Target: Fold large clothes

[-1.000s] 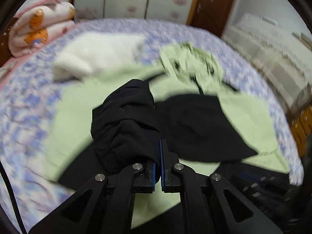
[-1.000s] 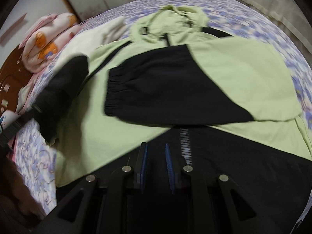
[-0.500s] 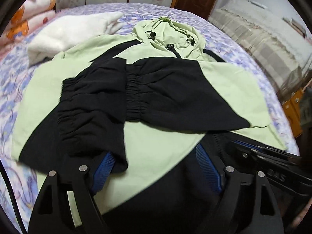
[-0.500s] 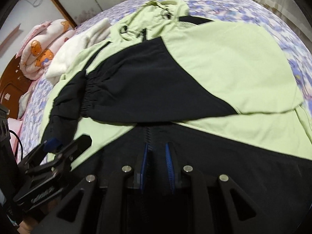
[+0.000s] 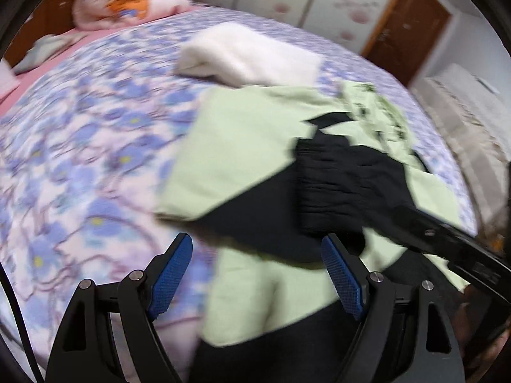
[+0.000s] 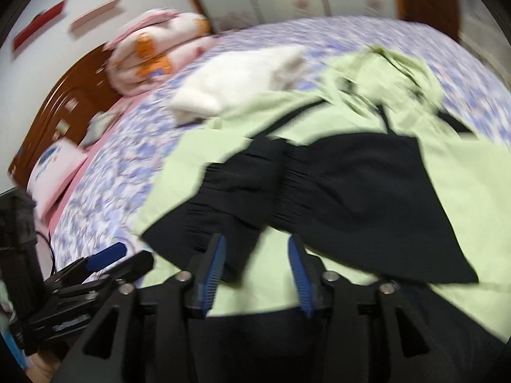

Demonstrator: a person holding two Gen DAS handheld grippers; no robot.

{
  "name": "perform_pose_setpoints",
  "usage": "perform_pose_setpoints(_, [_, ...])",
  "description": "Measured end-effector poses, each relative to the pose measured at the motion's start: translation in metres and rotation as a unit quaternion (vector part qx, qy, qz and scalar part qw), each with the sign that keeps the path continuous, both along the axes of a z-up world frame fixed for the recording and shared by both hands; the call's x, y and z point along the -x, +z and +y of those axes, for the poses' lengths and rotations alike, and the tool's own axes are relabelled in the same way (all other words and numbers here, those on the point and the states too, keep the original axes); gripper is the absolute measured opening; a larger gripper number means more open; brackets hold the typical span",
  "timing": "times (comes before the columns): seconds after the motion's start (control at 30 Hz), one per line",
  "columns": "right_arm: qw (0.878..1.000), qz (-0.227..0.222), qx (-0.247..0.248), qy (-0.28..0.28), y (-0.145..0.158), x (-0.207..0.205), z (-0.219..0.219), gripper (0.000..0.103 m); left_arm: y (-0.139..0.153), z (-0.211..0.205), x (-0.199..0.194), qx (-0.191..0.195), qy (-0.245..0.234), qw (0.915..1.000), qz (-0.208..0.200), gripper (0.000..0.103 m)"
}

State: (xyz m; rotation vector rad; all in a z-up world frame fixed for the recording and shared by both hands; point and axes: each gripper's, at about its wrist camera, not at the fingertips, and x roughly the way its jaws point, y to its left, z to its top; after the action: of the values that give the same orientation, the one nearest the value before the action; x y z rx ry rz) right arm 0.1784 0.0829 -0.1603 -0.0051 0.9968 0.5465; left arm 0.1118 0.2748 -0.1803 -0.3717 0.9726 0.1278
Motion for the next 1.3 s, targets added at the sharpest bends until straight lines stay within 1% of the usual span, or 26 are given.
perform_pose_setpoints(0.03, [1.000, -0.013, 0.019, 0.021, -0.001, 0.002, 0.014, 0.051, -0.005, 0.006, 0.002, -0.003, 0.011, 0.9999, 0.008, 0.082])
perform_pose_setpoints(0.13, [0.995, -0.031, 0.076, 0.056, -0.015, 0.006, 0.040, 0.051, -0.018, 0.022, 0.010, 0.020, 0.031, 0.9991, 0.020, 0.082])
perform_pose_setpoints(0.2, [0.991, -0.027, 0.107, 0.072, -0.027, 0.005, 0.051, 0.051, -0.026, 0.027, 0.013, 0.036, 0.037, 0.9983, 0.029, 0.082])
perform_pose_setpoints(0.33, [0.978, -0.045, 0.181, 0.090, -0.053, 0.001, 0.073, 0.051, -0.034, 0.027, 0.015, 0.041, 0.036, 0.9979, 0.036, 0.082])
perform_pose_setpoints(0.37, [0.977, -0.050, 0.187, 0.088, -0.054, -0.001, 0.075, 0.045, -0.035, 0.027, 0.016, 0.040, 0.036, 0.9979, 0.035, 0.082])
perform_pose_setpoints(0.4, [0.978, -0.049, 0.185, 0.084, -0.051, -0.004, 0.075, 0.033, -0.034, 0.027, 0.016, 0.041, 0.036, 0.9980, 0.034, 0.082])
perform_pose_setpoints(0.43, [0.979, -0.051, 0.183, 0.080, -0.047, -0.007, 0.074, 0.010, -0.033, 0.027, 0.017, 0.040, 0.035, 0.9981, 0.030, 0.082])
perform_pose_setpoints(0.57, [0.989, -0.097, 0.112, 0.024, 0.009, -0.022, 0.043, 0.010, -0.026, 0.022, 0.019, 0.032, 0.028, 0.9989, 0.019, 0.082])
perform_pose_setpoints(0.63, [0.991, -0.113, 0.071, -0.020, 0.038, -0.027, 0.010, 0.010, -0.024, 0.018, 0.019, 0.030, 0.021, 0.9992, 0.016, 0.082])
perform_pose_setpoints(0.7, [0.990, -0.119, 0.053, -0.061, 0.054, -0.030, -0.025, 0.010, -0.021, 0.014, 0.018, 0.032, 0.014, 0.9993, 0.011, 0.082])
perform_pose_setpoints(0.73, [0.989, -0.117, 0.050, -0.074, 0.056, -0.032, -0.038, 0.010, -0.020, 0.012, 0.018, 0.032, 0.011, 0.9994, 0.009, 0.082])
perform_pose_setpoints(0.8, [0.988, -0.097, 0.046, -0.115, 0.051, -0.033, -0.080, 0.011, -0.018, 0.007, 0.017, 0.033, 0.004, 0.9994, 0.006, 0.082])
perform_pose_setpoints(0.83, [0.987, -0.089, 0.050, -0.127, 0.046, -0.033, -0.091, 0.015, -0.018, 0.003, 0.015, 0.034, -0.003, 0.9994, 0.005, 0.082])
perform_pose_setpoints(0.87, [0.985, -0.073, 0.064, -0.145, 0.034, -0.033, -0.109, 0.015, -0.018, -0.001, 0.013, 0.034, -0.010, 0.9994, 0.005, 0.082])
perform_pose_setpoints(0.9, [0.983, -0.046, 0.078, -0.161, 0.019, -0.034, -0.127, 0.019, -0.018, -0.004, 0.010, 0.033, -0.017, 0.9993, 0.006, 0.082])
perform_pose_setpoints(0.93, [0.982, -0.015, 0.083, -0.169, 0.005, -0.035, -0.141, 0.027, -0.018, -0.008, 0.007, 0.033, -0.023, 0.9992, 0.007, 0.082])
perform_pose_setpoints(0.97, [0.981, 0.012, 0.079, -0.175, -0.006, -0.034, -0.153, 0.033, -0.018, -0.010, 0.005, 0.033, -0.027, 0.9991, 0.007, 0.082])
perform_pose_setpoints(1.03, [0.979, 0.062, 0.050, -0.189, -0.025, -0.030, -0.181, 0.034, -0.015, -0.016, -0.004, 0.031, -0.039, 0.9987, 0.004, 0.082])
perform_pose_setpoints(1.07, [0.978, 0.076, 0.030, -0.194, -0.029, -0.028, -0.193, 0.038, -0.013, -0.019, -0.010, 0.031, -0.046, 0.9985, 0.003, 0.082])
perform_pose_setpoints(1.17, [0.974, 0.083, -0.030, -0.211, -0.023, -0.024, -0.217, 0.044, -0.010, -0.019, -0.029, 0.039, -0.056, 0.9977, 0.003, 0.082])
perform_pose_setpoints(1.2, [0.973, 0.082, -0.041, -0.213, -0.022, -0.025, -0.222, 0.045, -0.010, -0.018, -0.042, 0.042, -0.061, 0.9972, 0.006, 0.082])
perform_pose_setpoints(1.27, [0.970, 0.086, -0.067, -0.219, -0.016, -0.035, -0.229, 0.052, -0.012, -0.016, -0.063, 0.039, -0.062, 0.9972, 0.019, 0.082])
perform_pose_setpoints(1.3, [0.968, 0.092, -0.075, -0.220, -0.015, -0.042, -0.230, 0.052, -0.013, -0.016, -0.070, 0.039, -0.062, 0.9971, 0.020, 0.082])
